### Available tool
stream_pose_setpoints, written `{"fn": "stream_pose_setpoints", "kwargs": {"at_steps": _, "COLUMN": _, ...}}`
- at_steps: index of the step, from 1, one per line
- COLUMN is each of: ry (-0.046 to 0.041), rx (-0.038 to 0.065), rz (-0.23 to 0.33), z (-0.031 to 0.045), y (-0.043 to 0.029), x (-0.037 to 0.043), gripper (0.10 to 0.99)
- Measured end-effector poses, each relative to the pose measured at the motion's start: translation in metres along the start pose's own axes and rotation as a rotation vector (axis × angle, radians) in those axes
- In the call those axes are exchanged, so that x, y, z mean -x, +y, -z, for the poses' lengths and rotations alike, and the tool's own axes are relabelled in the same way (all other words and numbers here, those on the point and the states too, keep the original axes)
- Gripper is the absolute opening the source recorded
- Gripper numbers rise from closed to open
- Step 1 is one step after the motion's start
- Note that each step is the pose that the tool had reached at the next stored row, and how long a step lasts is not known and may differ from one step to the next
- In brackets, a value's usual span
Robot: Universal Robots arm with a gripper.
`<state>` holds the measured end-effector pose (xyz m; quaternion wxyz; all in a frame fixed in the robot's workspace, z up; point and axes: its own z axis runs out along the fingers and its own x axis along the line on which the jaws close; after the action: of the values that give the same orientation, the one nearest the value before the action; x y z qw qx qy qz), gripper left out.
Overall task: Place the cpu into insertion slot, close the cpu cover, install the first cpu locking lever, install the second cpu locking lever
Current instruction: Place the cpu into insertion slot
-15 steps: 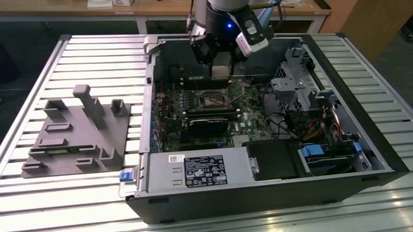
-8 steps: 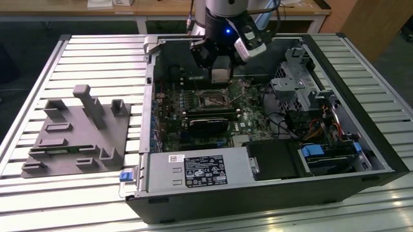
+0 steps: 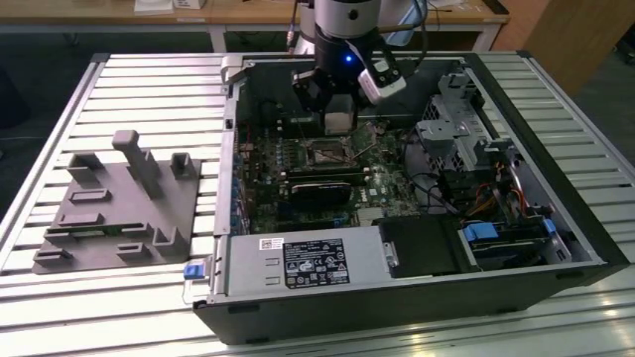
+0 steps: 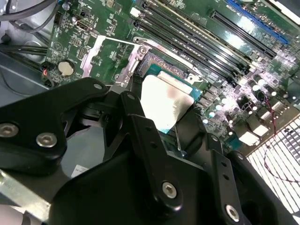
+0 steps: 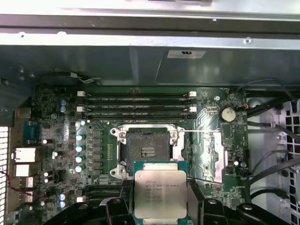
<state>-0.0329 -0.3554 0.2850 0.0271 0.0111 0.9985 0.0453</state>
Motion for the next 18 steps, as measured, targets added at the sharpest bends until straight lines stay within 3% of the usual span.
{"fn": "stream_pose_setpoints", "kwargs": {"at_steps": 8, "ry": -0.0070, "rx": 0.000, "rz": 0.001, "z": -0.0140, "y": -0.0013, "x": -0.0015, "gripper": 0.541}}
{"fn": "stream_pose_setpoints", "kwargs": {"at_steps": 18, "ry": -0.0068, "rx": 0.000, "rz": 0.001, "z": -0.0278, "y": -0.0018, "x": -0.0093, "gripper": 0.541}}
